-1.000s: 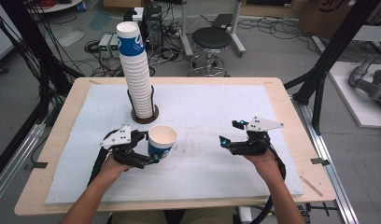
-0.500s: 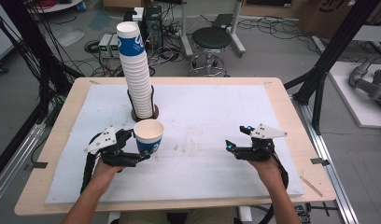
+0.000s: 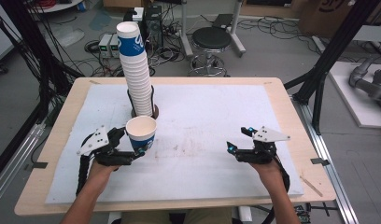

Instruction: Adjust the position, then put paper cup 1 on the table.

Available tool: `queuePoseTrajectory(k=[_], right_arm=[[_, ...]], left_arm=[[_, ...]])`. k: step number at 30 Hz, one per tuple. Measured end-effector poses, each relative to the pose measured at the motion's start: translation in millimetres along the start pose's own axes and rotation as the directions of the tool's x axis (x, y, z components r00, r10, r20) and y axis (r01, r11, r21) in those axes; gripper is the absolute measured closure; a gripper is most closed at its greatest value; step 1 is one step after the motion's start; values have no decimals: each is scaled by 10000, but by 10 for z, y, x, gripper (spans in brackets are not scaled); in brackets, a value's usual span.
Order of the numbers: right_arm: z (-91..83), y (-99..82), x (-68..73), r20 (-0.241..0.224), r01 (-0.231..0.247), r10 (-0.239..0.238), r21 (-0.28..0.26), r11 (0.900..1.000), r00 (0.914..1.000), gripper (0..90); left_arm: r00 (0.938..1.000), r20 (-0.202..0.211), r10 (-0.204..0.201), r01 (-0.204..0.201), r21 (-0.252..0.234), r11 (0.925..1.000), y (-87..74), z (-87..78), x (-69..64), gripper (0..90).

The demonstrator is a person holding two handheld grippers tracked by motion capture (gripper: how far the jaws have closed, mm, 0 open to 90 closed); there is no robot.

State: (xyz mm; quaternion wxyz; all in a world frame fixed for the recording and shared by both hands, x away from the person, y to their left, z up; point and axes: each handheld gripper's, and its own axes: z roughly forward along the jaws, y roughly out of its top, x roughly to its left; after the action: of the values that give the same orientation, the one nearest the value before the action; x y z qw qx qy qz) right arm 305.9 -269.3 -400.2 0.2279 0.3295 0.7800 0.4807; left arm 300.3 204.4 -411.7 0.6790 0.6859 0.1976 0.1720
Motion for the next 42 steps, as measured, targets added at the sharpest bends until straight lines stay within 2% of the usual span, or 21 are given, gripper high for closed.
queuePoseTrajectory(k=[12, 16, 22, 23, 24, 30, 34, 35, 36, 41, 42], right_arm=[[-45, -6, -5, 101, -86, 88, -168, 9998, 9999, 210], [-26, -9, 1, 49, -70, 71, -144, 9999, 10000, 210], [-7, -12, 12, -85, 50, -51, -60, 10000, 10000, 210], [-13, -14, 9, -82, 88, -88, -69, 9999, 9999, 210], [-19, -15, 10, -81, 32, -33, -79, 10000, 10000, 210], [-31, -8, 9, -128, 39, -41, -121, 9999, 9999, 210], [-33, -7, 4, -116, 74, -76, -164, 9998, 9999, 210], [-38, -9, 3, -120, 75, -77, -173, 9998, 9999, 210], [-38, -9, 3, -120, 75, -77, -173, 9998, 9999, 210], [-63, -18, 3, -97, 33, -35, -178, 9998, 9999, 210], [-65, -21, -2, -74, 77, -78, -202, 9998, 9999, 210]], left_arm=[[9998, -196, -106, 106, -6, 9999, -69, 24, 64, 255], [9989, -429, -199, 200, 37, 9998, -100, -17, 129, 255], [9948, -996, -223, 223, -14, 9998, -115, -143, 240, 256], [9917, -1266, -208, 211, 15, 9998, -132, -198, 286, 256], [9917, -1266, -208, 211, 15, 9998, -132, -198, 286, 256], [9816, -1875, -353, 369, 51, 9993, -196, -375, 446, 258], [9725, -2288, -441, 493, 171, 9986, -244, -462, 546, 259], [9641, -2602, -526, 599, 204, 9980, -260, -512, 595, 260], [9641, -2602, -526, 599, 204, 9980, -260, -512, 595, 261], [9439, -3242, -632, 837, 494, 9953, -325, -636, 712, 263], [9414, -3314, -628, 871, 591, 9944, -337, -649, 728, 263]])
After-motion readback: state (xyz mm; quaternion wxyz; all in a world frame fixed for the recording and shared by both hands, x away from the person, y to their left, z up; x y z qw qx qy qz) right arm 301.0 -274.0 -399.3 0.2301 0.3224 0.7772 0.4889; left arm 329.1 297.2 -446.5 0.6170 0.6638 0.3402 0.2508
